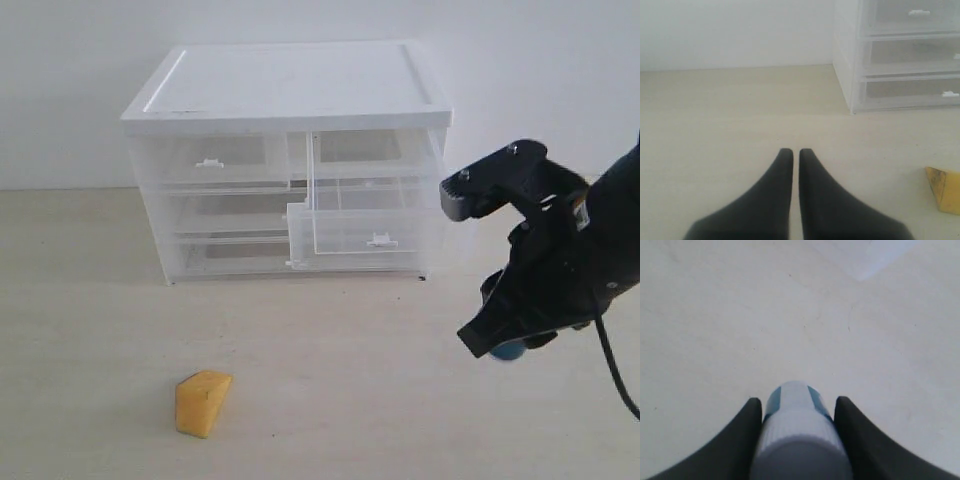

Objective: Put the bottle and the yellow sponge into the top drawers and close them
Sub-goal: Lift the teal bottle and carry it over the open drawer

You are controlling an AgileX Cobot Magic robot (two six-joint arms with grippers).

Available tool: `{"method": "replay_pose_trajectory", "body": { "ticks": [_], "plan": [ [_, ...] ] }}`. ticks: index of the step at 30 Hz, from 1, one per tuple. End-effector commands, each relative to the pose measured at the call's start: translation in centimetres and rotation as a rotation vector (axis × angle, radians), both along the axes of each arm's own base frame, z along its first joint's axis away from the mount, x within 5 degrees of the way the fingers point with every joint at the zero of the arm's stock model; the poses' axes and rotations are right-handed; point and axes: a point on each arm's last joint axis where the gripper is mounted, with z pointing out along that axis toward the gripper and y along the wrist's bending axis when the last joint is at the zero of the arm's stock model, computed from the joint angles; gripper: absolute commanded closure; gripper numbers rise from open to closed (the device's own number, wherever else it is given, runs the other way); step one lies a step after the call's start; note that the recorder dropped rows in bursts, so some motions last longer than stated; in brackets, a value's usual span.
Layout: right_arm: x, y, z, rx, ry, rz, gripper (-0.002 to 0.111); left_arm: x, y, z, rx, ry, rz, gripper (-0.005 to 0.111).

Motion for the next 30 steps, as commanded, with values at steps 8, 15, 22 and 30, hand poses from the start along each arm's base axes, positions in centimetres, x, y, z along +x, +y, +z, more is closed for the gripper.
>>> {"method": "replay_pose_trajectory", "body": {
  "ticks": [8,15,22,30],
  "plan": [
    [1.2,1.6,7.4,0.150,-0.174,0.103,0.108,0.0,0.0,-0.1,-0.004,-0.004,0.001,0.103],
    [2.3,2.7,9.2,0.228,-0.418,0.217,0.108,0.0,0.0,-0.1,-0.004,-0.004,0.001,0.103],
    [4.3,3.8,9.0,0.140,-0.639,0.398,0.108,0.0,0.0,-0.1,-0.004,-0.004,0.001,0.103],
    [7.7,2.8,6.3,0.224,-0.573,0.418,0.108,0.0,0.0,-0.1,-0.004,-0.004,0.001,0.103]
  ]
}}
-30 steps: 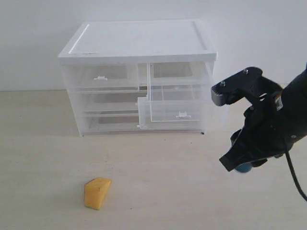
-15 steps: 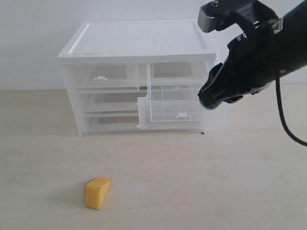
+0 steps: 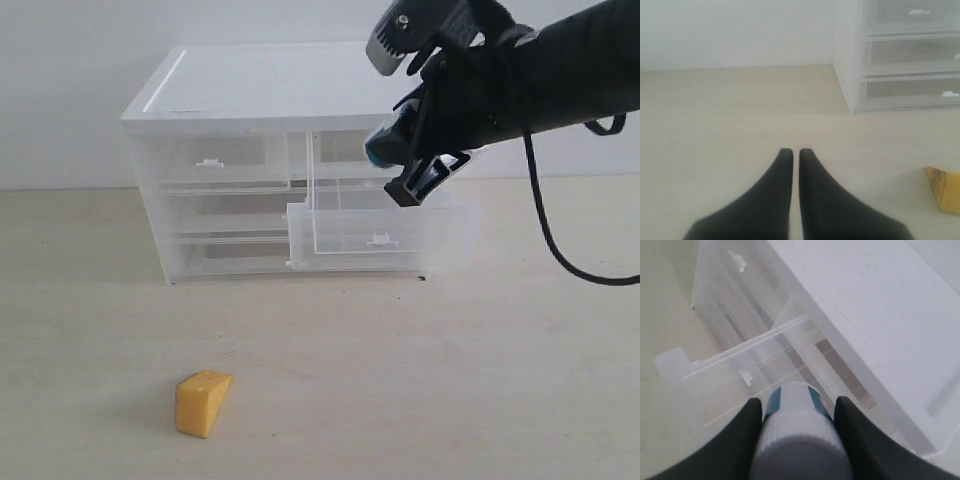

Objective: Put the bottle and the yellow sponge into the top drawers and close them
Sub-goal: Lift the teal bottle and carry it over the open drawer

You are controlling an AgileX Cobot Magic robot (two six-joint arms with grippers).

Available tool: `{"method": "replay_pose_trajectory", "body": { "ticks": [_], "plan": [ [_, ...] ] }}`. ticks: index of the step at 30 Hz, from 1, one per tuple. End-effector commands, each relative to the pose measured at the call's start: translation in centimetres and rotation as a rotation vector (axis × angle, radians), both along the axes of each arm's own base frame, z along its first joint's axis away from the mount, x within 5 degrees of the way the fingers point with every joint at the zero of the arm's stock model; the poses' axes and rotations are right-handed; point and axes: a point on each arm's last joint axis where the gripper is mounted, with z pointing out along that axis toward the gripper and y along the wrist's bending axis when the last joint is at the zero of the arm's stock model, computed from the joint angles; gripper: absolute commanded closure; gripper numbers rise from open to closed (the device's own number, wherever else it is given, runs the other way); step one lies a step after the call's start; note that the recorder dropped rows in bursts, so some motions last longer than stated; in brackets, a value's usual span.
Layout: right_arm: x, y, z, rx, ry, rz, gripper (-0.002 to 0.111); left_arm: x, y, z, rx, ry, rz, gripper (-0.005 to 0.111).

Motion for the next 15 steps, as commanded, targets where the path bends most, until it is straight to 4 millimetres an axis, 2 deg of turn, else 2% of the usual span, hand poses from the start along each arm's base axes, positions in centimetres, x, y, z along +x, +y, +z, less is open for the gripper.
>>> {"method": "replay_pose_trajectory", "body": {
  "ticks": [1,3,7,15],
  "plan": [
    [1.7,-1.3,-0.3,0.096,0.053,0.075,0.108,0.0,0.0,-0.1,-0.004,-0.004,0.001,0.103],
    [1.7,-1.6,-0.1,0.184,0.075,0.188,0.108,0.0,0.0,-0.1,-0.004,-0.004,0.001,0.103],
    [2.9,-2.9,0.1,0.332,0.032,0.233,0.108,0.0,0.0,-0.1,-0.004,-0.004,0.001,0.103],
    [4.9,-2.3,-3.3,0.369,0.076,0.341,0.108,0.0,0.0,-0.1,-0.004,-0.004,0.001,0.103]
  ]
}}
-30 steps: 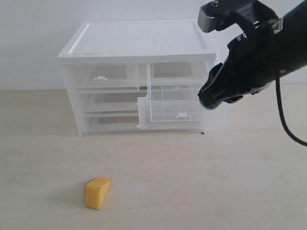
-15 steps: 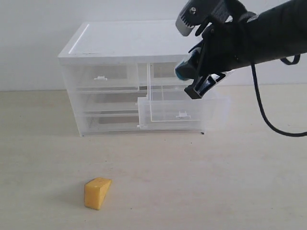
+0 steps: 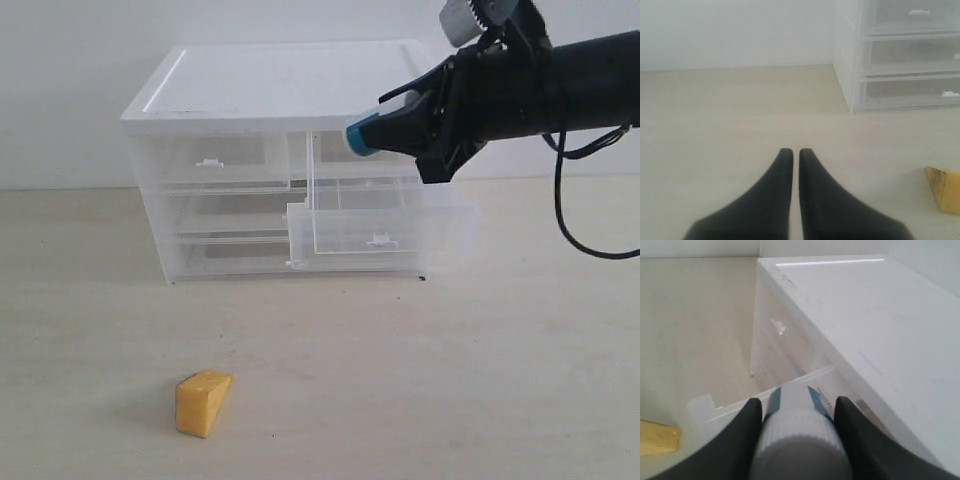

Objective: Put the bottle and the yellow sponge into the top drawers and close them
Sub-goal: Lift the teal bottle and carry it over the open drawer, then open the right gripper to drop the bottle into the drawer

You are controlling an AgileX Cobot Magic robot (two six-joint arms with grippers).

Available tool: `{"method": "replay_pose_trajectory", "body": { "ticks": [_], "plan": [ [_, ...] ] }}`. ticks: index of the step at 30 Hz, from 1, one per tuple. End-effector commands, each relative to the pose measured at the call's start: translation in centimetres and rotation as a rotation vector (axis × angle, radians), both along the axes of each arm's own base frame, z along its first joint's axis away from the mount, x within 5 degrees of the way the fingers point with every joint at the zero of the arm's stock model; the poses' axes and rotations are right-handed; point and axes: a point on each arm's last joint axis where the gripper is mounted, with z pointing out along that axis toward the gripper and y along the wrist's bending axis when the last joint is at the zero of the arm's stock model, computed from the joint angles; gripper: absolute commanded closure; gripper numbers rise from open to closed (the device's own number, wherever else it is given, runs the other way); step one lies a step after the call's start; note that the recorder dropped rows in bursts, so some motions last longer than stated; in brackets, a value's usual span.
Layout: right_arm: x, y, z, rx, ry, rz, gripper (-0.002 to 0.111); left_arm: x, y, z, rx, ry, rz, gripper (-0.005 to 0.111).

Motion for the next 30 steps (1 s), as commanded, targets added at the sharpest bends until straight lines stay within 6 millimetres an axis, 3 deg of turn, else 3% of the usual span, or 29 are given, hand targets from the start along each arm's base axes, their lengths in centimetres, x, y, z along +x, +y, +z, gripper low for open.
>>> {"method": "replay_pose_trajectory", "body": {
  "ticks": [1,10,16,19,24,30],
  "plan": [
    [1.1,0.7,-1.4,0.059,0.024,0.099,0.108,0.0,0.0,-0.1,-0.004,-0.004,0.001,0.103],
    [3.4,1.3,-3.7,0.067,0.074,0.122,0.108,0.0,0.0,-0.1,-0.004,-0.004,0.001,0.103],
    [4.2,1.0,-4.5,0.050,0.105,0.043,0.108,0.0,0.0,-0.1,-0.004,-0.004,0.001,0.103],
    [4.1,1.1,-4.5,0.061,0.111,0.059,0.096,0.0,0.0,-0.1,-0.004,-0.004,0.001,0.103],
    [4.2,1.1,-4.6,0.069,0.122,0.045,0.063,0.0,0.0,-0.1,-0.004,-0.004,0.001,0.103],
    [4.8,0.7,-4.8,0.067,0.143,-0.045,0.046,0.0,0.0,-0.1,-0.004,-0.004,0.001,0.103]
  ]
}}
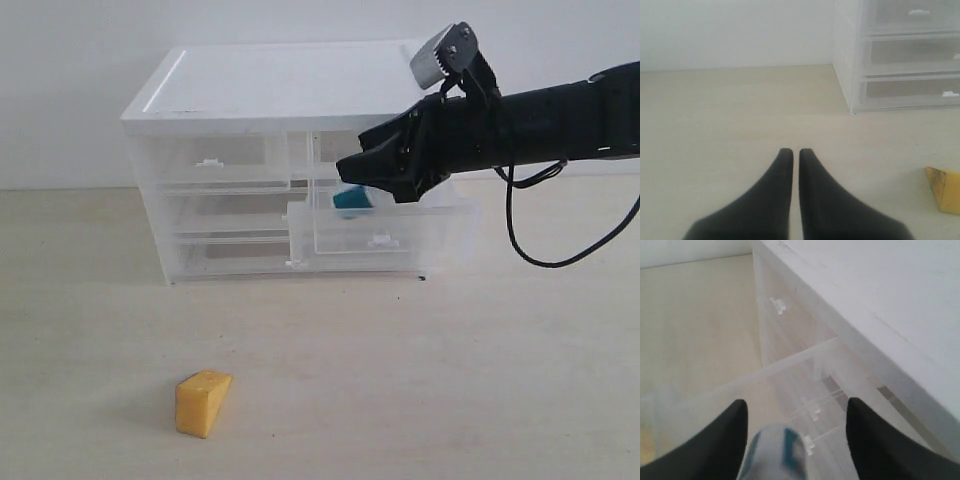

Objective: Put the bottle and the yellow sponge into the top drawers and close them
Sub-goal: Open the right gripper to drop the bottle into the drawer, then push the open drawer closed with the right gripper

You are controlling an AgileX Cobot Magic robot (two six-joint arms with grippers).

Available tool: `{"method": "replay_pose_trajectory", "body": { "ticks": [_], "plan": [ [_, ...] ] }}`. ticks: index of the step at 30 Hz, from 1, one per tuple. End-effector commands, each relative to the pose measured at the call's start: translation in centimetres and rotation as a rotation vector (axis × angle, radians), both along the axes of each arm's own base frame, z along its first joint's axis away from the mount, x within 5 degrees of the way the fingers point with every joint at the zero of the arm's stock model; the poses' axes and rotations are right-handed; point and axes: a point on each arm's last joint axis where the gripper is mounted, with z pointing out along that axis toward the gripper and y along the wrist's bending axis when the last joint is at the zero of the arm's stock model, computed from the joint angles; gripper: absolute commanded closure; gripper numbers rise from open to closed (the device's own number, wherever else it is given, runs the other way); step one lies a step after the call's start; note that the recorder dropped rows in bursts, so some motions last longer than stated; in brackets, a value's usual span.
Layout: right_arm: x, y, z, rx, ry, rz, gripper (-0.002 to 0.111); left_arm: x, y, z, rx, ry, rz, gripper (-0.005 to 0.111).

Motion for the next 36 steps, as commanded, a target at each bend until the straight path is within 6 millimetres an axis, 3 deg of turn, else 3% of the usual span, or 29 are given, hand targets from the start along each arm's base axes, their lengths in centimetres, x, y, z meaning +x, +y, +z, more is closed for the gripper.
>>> {"method": "replay_pose_trajectory", "body": {
  "ticks": [1,8,13,17,22,26,30,36],
  "plan": [
    [0.8,-0.6,0.0,-0.004,0.016,-0.095,0.044,0.0,0.0,-0.1,-0.004,-0.004,0.001,0.103],
    [0.8,-0.9,0.7,-0.010,-0.002,-0.127,0.043,0.0,0.0,-0.1,-0.004,-0.004,0.001,0.103],
    [-0.1,-1.2,3.4,0.023,-0.026,-0.161,0.043,0.0,0.0,-0.1,-0.004,-0.004,0.001,0.103],
    [-0.2,-2.2,5.0,0.046,0.052,-0.329,0.045,0.0,0.0,-0.1,-0.004,-0.004,0.001,0.103],
    [-1.6,-3.0,6.5,-0.046,0.081,-0.376,0.070,0.0,0.0,-0.1,-0.004,-0.004,0.001,0.103],
    [-3.1,-3.3,8.1,-0.089,0.093,-0.397,0.107,0.0,0.0,-0.1,-0.004,-0.004,0.001,0.103],
    [-4.6,-3.6,9.0,-0.178,0.110,-0.430,0.108,0.0,0.0,-0.1,-0.004,-0.004,0.001,0.103],
    [-7.1,-2.2,8.7,-0.384,0.207,-0.499,0.108,0.0,0.0,-0.1,-0.004,-0.004,0.001,0.103]
  ]
}}
